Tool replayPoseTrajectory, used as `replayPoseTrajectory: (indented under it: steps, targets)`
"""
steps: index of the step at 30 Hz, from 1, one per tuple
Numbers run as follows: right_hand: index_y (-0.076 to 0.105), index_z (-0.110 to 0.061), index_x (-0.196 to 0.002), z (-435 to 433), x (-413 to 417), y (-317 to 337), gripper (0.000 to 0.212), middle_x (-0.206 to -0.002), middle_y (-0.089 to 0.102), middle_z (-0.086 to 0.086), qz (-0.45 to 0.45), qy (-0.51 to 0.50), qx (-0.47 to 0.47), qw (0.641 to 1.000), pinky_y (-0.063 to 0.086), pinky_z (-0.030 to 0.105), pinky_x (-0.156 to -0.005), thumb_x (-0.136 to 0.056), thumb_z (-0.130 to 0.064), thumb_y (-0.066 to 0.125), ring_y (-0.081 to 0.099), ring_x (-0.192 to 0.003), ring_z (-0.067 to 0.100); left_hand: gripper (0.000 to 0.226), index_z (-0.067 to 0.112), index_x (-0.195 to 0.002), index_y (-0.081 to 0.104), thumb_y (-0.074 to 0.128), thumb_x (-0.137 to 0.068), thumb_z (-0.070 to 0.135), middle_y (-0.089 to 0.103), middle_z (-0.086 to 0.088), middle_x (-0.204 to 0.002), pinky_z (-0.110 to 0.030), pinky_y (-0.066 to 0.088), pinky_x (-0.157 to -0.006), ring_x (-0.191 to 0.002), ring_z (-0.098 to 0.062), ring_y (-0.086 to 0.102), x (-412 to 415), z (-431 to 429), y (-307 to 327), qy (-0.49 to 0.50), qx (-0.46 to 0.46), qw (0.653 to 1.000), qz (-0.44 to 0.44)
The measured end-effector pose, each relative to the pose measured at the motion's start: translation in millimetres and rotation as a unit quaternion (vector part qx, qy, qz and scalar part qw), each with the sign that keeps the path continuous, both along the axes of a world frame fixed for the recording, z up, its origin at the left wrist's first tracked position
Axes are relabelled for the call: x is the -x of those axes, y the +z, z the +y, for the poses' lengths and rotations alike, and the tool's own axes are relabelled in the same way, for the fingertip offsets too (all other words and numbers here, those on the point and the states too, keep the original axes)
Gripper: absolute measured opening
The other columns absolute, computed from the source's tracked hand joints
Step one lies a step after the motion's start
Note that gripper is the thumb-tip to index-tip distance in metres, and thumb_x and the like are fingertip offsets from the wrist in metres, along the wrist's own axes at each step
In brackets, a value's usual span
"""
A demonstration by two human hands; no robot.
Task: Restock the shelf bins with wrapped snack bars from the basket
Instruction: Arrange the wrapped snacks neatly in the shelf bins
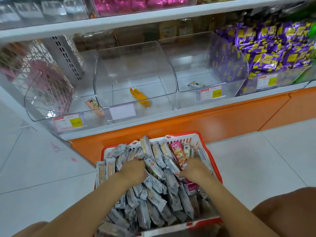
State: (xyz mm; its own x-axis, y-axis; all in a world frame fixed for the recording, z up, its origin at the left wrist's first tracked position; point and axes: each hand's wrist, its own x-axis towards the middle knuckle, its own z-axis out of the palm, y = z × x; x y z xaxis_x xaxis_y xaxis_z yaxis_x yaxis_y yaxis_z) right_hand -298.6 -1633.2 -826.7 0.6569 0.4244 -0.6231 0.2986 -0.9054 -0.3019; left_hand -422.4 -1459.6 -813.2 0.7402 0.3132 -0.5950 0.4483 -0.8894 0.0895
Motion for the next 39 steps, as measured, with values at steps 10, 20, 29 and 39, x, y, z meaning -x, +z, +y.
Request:
replayPoseTrajectory:
  steps: [10, 20, 29, 39]
  targets:
    - [0.053, -0.015, -0.097, 3, -3, -1, 0.029, -0.084, 0.063, 0.002, 0.223, -0.162, -0.218, 0.936, 0.048, 0.024, -0.061, -0.081, -0.026, 0.073, 0.060, -0.069, 0.012, 0.023, 0.006, -0.111, 0.054, 0.039, -0.097, 0.016, 0.048, -0.010, -0.109, -0.028, 0.037, -0.067, -0.073, -0.015, 0.041, -1, 7, -5, 0.018, 0.025, 0.999, -0.027]
    - [0.051, -0.026, -0.118, 1, -3, 7, 0.046, -0.121, 0.049, -0.005, 0.203, 0.064, -0.126, 0.969, 0.039, 0.029, -0.093, -0.084, -0.054, 0.064, 0.045, -0.128, 0.023, 0.026, 0.006, -0.114, 0.056, 0.042, -0.096, 0.019, 0.045, -0.005, -0.100, -0.029, 0.043, -0.068, -0.085, -0.020, 0.053, -2, 9, -1, 0.015, 0.027, 1.000, -0.005]
    - [0.059, -0.009, -0.113, 0, 10, 6, 0.050, -0.119, 0.057, 0.009, 0.147, 0.054, -0.160, 0.975, 0.040, 0.030, -0.085, -0.084, -0.050, 0.066, 0.052, -0.122, 0.029, 0.033, 0.008, -0.119, 0.058, 0.046, -0.096, 0.029, 0.061, -0.010, -0.118, -0.034, 0.049, -0.086, -0.104, -0.023, 0.061, 1, 6, 17, 0.063, 0.035, 0.997, -0.032]
    - [0.070, -0.033, -0.101, -13, 19, 90, 0.025, -0.100, 0.053, -0.007, -0.135, 0.013, -0.386, 0.912, 0.043, 0.021, -0.076, -0.076, -0.038, 0.074, 0.054, -0.092, 0.012, 0.044, 0.011, -0.099, 0.068, 0.064, -0.076, 0.048, 0.073, -0.007, -0.096, -0.032, 0.056, -0.084, -0.090, -0.019, 0.070, -10, -50, 104, 0.271, 0.415, 0.818, -0.292]
